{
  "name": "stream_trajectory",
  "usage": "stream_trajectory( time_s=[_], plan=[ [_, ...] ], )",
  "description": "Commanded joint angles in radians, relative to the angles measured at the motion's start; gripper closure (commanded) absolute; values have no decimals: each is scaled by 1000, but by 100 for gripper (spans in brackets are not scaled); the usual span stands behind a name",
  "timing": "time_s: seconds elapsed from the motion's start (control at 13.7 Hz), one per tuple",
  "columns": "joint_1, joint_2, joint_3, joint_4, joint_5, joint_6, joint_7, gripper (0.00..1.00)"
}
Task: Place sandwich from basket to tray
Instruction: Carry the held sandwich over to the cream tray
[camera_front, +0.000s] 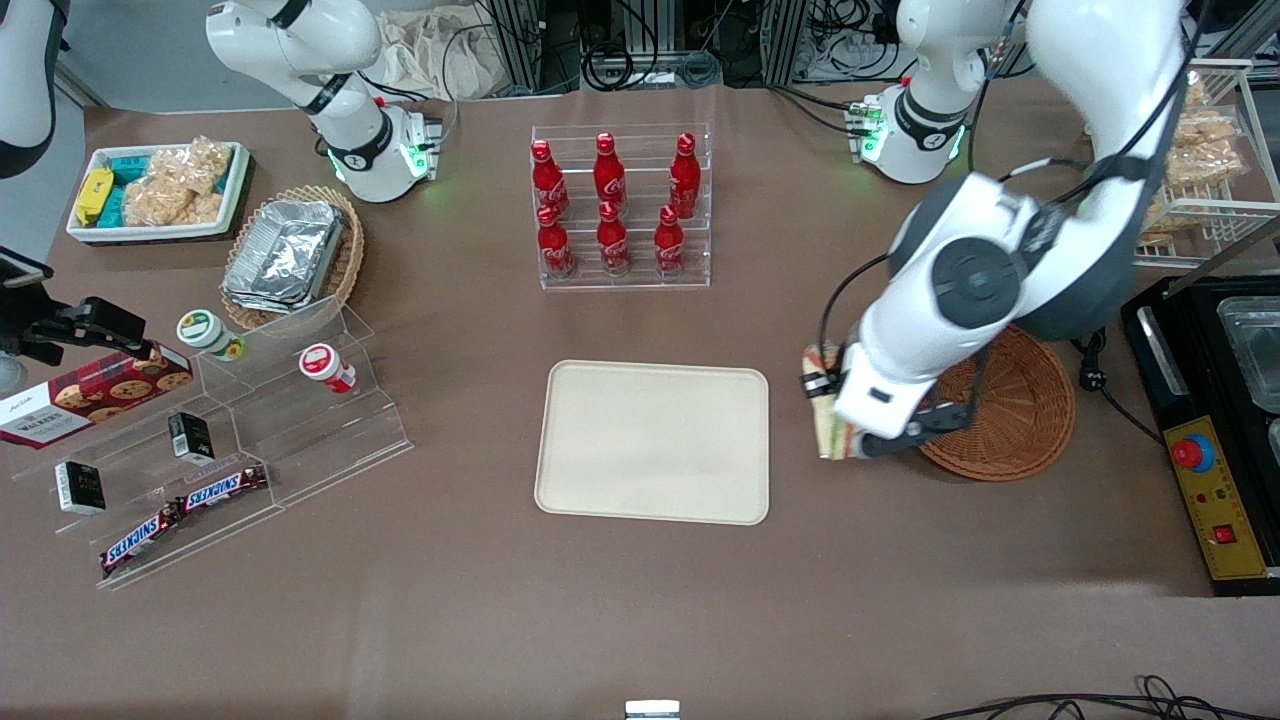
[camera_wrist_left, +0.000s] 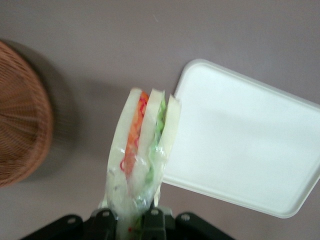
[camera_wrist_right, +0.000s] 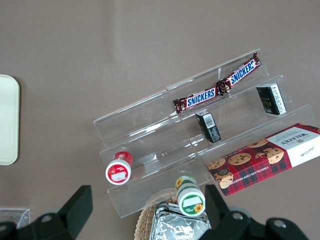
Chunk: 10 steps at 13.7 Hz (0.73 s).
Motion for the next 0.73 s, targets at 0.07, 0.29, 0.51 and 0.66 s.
stream_trajectory(
  time_s=[0.07,0.29,0.51,0.66],
  plan=[
    [-107,138,4,30,40,63,-7,100],
    [-152,175,9,-50,127,156,-140,100],
    [-149,186,21,-154,152,276,-163,100],
    [-156,210,47,-151,155,296,-162,100]
  ],
)
